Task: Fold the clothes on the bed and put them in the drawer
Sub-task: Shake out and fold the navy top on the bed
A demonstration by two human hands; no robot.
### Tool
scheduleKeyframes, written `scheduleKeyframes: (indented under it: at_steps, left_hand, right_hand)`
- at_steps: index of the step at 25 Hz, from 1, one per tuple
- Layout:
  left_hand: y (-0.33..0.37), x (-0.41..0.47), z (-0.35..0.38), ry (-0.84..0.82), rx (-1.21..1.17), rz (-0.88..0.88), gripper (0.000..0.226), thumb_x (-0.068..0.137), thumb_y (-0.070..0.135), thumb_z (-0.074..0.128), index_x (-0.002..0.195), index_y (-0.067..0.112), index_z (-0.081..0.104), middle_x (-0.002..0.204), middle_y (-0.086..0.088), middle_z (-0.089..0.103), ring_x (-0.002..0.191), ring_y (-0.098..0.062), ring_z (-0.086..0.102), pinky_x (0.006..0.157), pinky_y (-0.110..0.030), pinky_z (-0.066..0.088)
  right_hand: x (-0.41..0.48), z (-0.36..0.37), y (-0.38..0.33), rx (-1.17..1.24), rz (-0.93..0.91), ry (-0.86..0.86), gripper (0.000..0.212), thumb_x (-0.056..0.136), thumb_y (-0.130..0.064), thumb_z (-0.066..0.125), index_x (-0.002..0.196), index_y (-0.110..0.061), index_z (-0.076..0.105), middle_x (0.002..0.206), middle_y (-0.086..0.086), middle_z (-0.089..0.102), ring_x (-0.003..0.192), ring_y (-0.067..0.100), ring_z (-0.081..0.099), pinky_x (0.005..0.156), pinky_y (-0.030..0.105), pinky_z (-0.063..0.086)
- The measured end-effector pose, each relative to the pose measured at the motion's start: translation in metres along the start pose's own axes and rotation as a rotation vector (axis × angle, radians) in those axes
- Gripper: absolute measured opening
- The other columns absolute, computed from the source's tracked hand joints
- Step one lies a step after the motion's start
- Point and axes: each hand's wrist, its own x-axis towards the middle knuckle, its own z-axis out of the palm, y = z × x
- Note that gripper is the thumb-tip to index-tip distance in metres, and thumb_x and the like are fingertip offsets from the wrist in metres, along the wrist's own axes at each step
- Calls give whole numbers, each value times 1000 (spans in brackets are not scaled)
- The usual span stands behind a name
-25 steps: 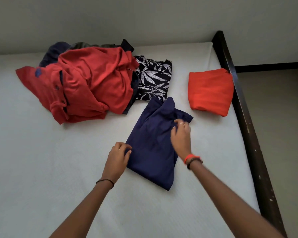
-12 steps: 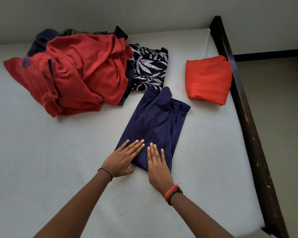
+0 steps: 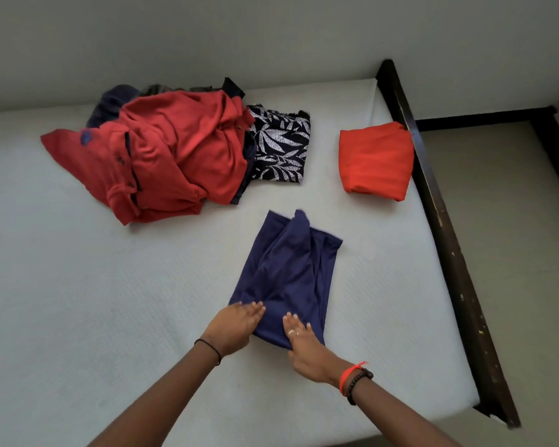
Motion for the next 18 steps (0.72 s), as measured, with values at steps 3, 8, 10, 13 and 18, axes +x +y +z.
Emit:
scheduleKeyframes:
  at_steps: [3, 8, 10, 13, 18]
  left_hand:
    - [15, -26, -32, -272, -133, -73, 41, 82, 12, 53, 122, 16, 61, 117, -10, 64, 103, -28, 61, 85, -32, 47]
    - [-3, -22, -84, -448, -424, -100, 21, 86, 13, 58, 104, 8, 67, 106, -14, 67, 98, -31, 60, 70, -25, 37]
    - [-23, -4, -101, -415, -461, -144, 24, 85, 15, 63, 108, 13, 68, 107, -9, 69, 99, -24, 61, 70, -21, 35]
    - [-48, 32, -115, -277, -476, -194, 29, 84, 17, 65, 113, 17, 68, 108, -5, 69, 101, -22, 60, 78, -26, 41]
    - [-67, 82, -98, -135, -420, -308, 31, 88, 15, 58, 118, 22, 65, 117, -1, 66, 109, -22, 58, 83, -29, 42]
  right_hand:
    - [-36, -3, -6, 264, 63, -155, 56, 93, -14, 33, 149, -21, 28, 132, 3, 46, 97, 18, 59, 82, 31, 49]
    - [-49, -52, 7, 272, 14, -34, 8, 84, -15, 52, 86, -18, 59, 84, 1, 60, 78, 15, 57, 68, 24, 43]
    - [-43, -78, 21, 287, -12, 37, 14, 82, -18, 56, 94, -13, 63, 91, 5, 63, 83, 14, 57, 76, 29, 46]
    - [-26, -111, 40, 366, 4, 138, 18, 85, -18, 58, 101, -12, 64, 98, 6, 66, 86, 13, 59, 77, 29, 48]
    - [22, -130, 74, 306, 110, 205, 22, 90, -20, 60, 111, -17, 61, 108, 4, 64, 99, 19, 60, 80, 26, 45]
